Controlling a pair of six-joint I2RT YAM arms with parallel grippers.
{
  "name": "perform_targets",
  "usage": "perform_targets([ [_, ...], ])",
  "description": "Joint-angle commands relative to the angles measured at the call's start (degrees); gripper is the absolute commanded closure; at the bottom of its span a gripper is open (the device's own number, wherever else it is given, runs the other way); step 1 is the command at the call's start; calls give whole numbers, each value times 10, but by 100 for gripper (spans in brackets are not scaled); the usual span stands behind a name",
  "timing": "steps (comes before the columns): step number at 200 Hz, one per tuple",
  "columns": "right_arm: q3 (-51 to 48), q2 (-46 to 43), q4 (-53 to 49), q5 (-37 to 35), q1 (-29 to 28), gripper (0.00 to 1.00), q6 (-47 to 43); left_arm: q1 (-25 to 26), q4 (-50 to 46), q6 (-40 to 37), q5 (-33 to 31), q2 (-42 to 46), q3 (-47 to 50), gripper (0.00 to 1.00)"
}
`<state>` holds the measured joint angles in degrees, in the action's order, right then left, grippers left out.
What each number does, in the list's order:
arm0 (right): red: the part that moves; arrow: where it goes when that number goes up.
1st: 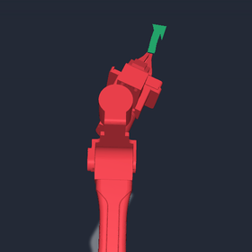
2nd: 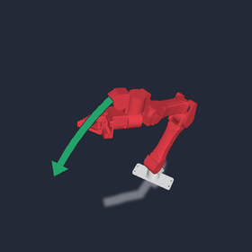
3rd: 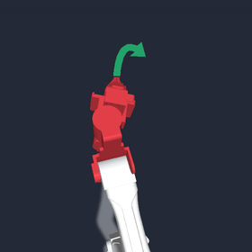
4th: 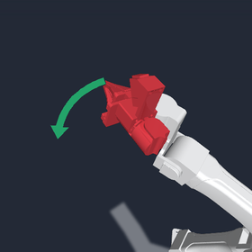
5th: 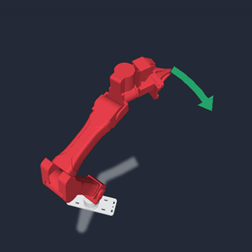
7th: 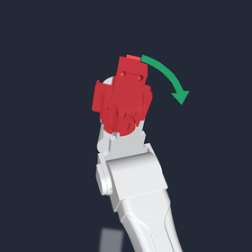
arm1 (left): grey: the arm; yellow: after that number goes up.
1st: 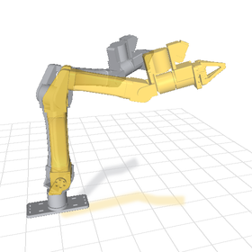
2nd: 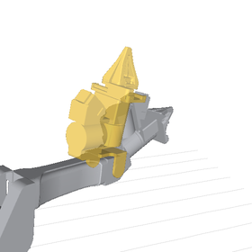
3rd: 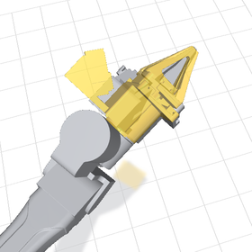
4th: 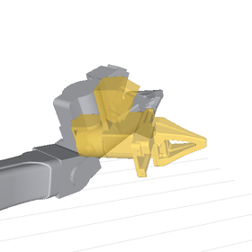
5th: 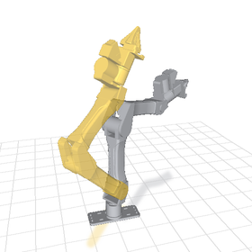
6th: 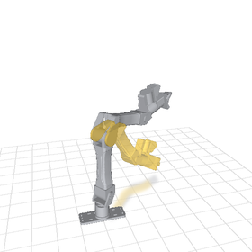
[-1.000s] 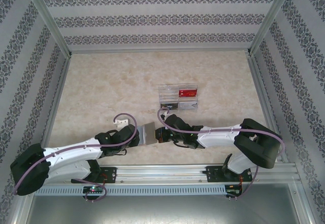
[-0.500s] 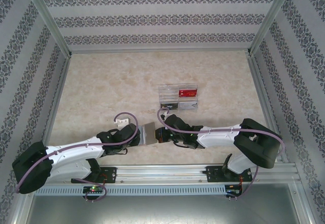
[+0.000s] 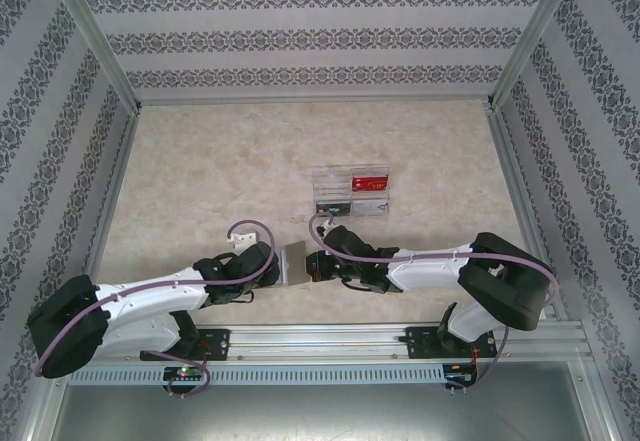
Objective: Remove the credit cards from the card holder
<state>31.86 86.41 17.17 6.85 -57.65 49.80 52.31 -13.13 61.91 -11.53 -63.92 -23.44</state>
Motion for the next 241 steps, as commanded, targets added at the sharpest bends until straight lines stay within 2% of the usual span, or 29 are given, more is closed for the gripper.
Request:
perform_targets([
  [1, 4, 6, 10, -5, -7, 100, 9, -8, 75, -8, 63, -4, 22, 55],
  [33, 1, 6, 11, -6, -7, 100, 11, -8, 107, -16, 83, 18, 25, 52],
  [107, 1, 1, 10, -8, -7, 100, 8, -8, 154, -33, 100, 38, 33, 52],
  [133, -1, -2, 8, -12, -6, 100, 6, -8, 108, -34, 77, 50, 19, 52],
  [180, -1, 3, 8, -13, -6, 100, 6, -9, -66, -4, -32, 102, 2, 53],
  [241, 5, 7, 8, -9, -6, 100, 6, -12, -76, 13, -41, 85, 23, 53],
])
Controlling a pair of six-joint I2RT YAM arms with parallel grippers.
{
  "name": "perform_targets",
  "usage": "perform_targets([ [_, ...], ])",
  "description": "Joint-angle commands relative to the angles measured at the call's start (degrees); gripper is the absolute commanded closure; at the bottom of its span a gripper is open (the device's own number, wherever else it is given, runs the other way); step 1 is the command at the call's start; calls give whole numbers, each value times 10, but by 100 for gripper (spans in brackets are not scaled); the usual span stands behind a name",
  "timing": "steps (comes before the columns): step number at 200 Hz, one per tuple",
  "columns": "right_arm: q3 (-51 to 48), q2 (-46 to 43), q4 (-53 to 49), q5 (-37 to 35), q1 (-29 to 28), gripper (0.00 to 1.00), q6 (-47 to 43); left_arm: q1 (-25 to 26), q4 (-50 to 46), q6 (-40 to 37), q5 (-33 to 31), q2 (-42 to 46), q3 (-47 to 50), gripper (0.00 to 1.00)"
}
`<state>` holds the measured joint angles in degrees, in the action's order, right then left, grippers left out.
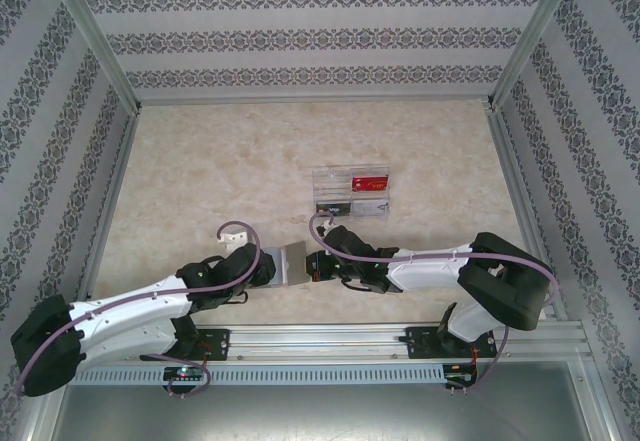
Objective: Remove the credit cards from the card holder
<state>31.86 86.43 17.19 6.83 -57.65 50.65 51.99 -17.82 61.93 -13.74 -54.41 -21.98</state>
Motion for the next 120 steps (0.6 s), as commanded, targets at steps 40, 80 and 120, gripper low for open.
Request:
perform_targets([
  [40, 7, 9, 7, -8, -6, 100, -2, -9, 6, 2, 2, -37, 10, 53],
  [80, 7, 10, 7, -6, -6, 100, 0, -9, 36, -4, 17, -43, 15, 53],
  [120, 8, 11, 8, -5, -6, 100, -1, -9, 53, -7, 29, -48, 20, 53],
])
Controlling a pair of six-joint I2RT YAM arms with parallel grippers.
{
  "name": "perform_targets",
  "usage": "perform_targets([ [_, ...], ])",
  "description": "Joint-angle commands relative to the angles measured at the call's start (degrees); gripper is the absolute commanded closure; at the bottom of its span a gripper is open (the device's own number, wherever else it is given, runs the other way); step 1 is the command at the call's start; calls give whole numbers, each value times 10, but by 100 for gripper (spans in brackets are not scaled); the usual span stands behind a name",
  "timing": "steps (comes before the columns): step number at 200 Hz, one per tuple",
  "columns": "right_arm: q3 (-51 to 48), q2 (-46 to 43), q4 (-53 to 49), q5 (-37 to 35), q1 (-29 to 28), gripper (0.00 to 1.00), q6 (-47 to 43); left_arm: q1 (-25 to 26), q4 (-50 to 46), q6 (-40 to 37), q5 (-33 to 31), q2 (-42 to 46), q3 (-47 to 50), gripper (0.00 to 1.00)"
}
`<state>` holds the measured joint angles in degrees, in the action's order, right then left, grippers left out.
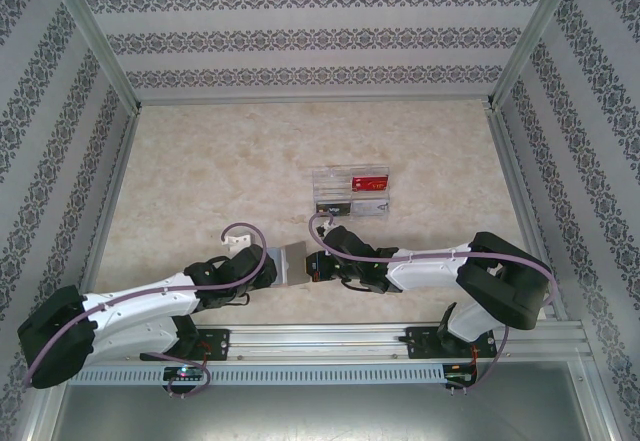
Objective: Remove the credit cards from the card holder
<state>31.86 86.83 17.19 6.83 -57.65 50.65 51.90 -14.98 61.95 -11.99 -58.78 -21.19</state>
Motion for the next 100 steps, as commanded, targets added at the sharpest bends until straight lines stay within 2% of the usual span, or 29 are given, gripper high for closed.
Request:
perform_targets([
  [1, 8, 7, 8, -5, -6, 100, -1, -8, 26, -7, 11, -5, 13, 53],
  [31, 8, 8, 8, -5, -6, 100, 0, -8, 73, -17, 37, -8, 23, 53],
  [100, 7, 7, 9, -5, -6, 100, -1, -8, 115, -27, 68, -24, 17, 52],
])
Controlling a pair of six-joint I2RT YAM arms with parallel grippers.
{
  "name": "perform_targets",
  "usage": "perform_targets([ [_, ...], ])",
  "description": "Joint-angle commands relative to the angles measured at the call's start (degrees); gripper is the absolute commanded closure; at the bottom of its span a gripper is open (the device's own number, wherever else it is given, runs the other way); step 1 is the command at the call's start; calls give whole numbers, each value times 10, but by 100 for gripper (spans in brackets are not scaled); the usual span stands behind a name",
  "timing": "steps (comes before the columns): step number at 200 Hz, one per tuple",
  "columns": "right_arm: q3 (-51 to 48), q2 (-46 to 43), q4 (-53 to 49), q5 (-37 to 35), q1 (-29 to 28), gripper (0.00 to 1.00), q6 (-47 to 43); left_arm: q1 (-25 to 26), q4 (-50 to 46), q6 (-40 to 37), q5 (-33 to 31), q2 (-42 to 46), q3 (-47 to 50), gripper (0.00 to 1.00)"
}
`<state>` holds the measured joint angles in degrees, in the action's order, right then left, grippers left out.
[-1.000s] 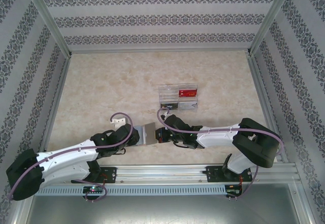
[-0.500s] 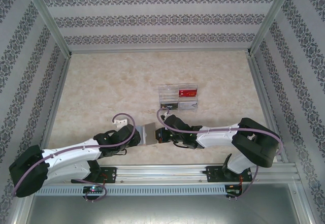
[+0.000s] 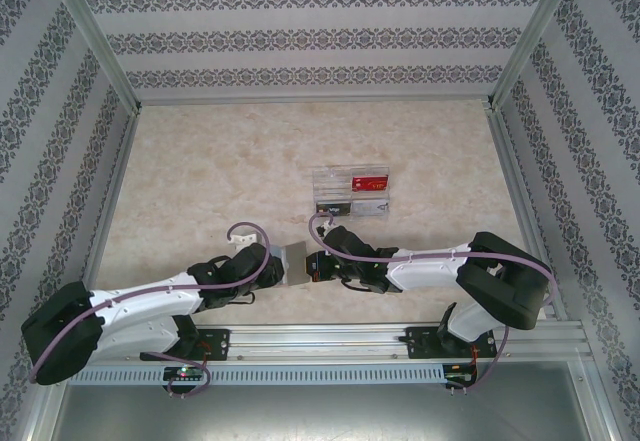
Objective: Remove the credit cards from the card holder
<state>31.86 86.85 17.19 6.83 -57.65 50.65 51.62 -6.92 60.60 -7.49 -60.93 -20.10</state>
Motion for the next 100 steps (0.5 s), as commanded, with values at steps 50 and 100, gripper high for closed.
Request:
perform_targets([
  [50, 4, 4, 11, -8, -6, 100, -2, -6, 83, -33, 46, -1, 4, 51],
  [100, -6, 6, 7, -22, -2, 84, -6, -5, 118, -33, 64, -37, -6, 51],
])
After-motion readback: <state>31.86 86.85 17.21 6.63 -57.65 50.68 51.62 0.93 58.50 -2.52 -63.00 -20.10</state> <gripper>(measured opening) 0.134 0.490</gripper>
